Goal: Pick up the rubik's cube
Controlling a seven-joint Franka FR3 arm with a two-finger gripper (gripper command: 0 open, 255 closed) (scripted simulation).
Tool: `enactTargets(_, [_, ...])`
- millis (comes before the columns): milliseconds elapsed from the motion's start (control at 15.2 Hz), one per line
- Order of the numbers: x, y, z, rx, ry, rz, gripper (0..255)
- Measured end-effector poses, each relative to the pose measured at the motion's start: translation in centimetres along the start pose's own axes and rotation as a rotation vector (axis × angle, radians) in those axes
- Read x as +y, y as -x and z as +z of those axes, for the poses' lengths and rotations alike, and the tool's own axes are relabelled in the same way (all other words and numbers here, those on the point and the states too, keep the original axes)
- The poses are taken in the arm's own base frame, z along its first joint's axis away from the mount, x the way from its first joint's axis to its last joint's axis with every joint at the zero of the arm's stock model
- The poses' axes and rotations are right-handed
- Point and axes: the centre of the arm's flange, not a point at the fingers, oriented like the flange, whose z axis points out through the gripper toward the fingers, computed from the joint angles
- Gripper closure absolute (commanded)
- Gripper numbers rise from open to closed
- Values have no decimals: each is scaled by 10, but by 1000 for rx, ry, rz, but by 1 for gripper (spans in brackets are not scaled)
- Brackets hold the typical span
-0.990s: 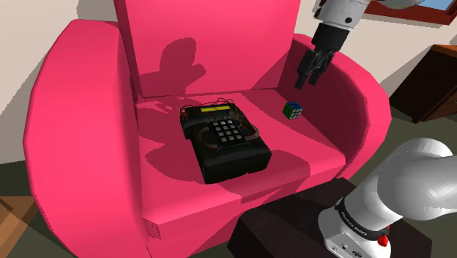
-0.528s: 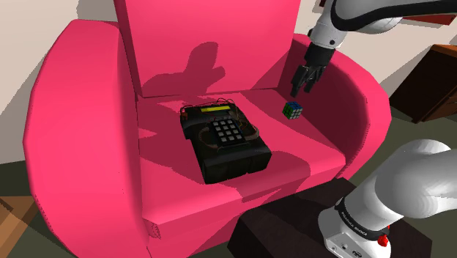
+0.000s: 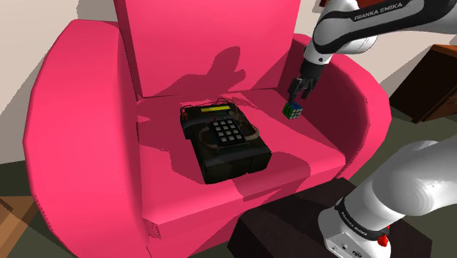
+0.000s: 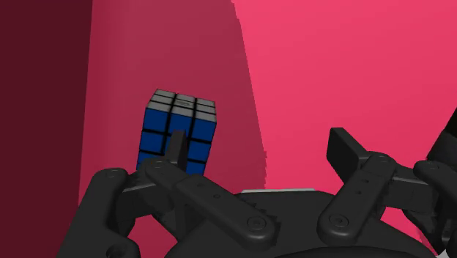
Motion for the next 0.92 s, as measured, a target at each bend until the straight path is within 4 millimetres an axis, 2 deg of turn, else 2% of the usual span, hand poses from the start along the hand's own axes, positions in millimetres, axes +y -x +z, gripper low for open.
enactTargets(198, [31,-10,20,-1,13,20,0])
enactTargets(396, [49,-19,41,-2,22,35,0])
enactTargets(858, [53,-20,78,-2,24,37,0])
enactTargets(924, [53,-20,80,-2,25,37,255])
